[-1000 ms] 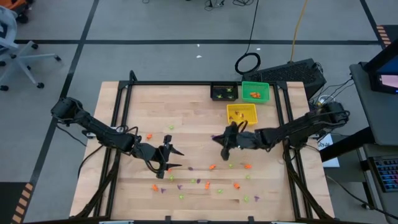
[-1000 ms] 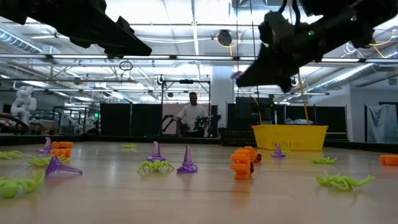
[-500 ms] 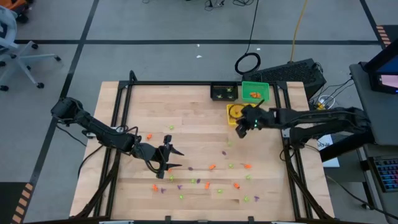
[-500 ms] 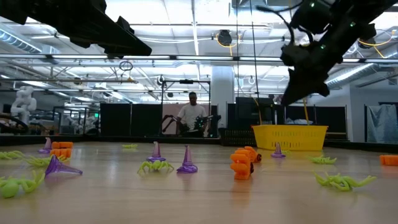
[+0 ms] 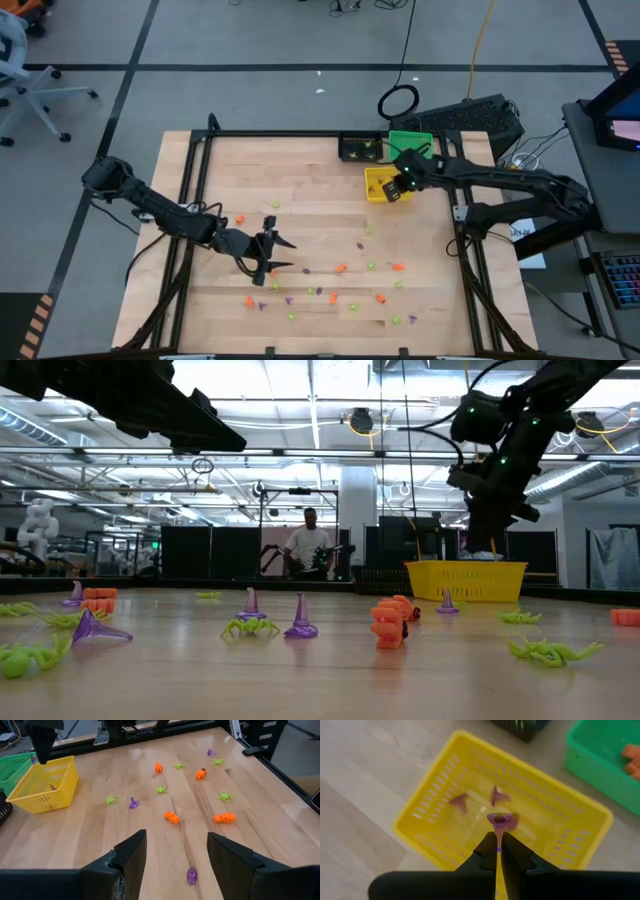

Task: Sort Halloween decoration
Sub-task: Put the violet witch hat toy into the yellow basket

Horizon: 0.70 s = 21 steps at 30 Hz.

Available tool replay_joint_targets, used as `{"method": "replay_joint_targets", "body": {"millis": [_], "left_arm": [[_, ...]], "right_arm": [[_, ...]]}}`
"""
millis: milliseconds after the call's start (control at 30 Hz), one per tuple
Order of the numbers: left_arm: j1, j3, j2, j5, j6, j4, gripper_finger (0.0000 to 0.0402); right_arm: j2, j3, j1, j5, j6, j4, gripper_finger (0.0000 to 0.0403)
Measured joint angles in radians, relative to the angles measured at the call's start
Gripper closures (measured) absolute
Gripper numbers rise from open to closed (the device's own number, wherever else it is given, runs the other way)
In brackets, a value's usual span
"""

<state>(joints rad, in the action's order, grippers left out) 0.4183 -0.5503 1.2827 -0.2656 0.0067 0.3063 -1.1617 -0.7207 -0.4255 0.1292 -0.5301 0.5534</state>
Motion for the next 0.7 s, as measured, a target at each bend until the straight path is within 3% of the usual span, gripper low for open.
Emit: {"method": "replay_joint_targets", "body": {"millis": [467,700], "left_arm": [[0.000,0.000,0.000,-0.001,0.000,-0.001,0.0194],[0.000,0.000,0.000,-0.001,0.000,-0.001,0.0194]], "right_arm": [[-0.215,-0.071,0.000,0.007,0.013,0.053,0.0400],[-0.210,-0.071,0.003,0.058,0.015,0.053,0.0351]]}}
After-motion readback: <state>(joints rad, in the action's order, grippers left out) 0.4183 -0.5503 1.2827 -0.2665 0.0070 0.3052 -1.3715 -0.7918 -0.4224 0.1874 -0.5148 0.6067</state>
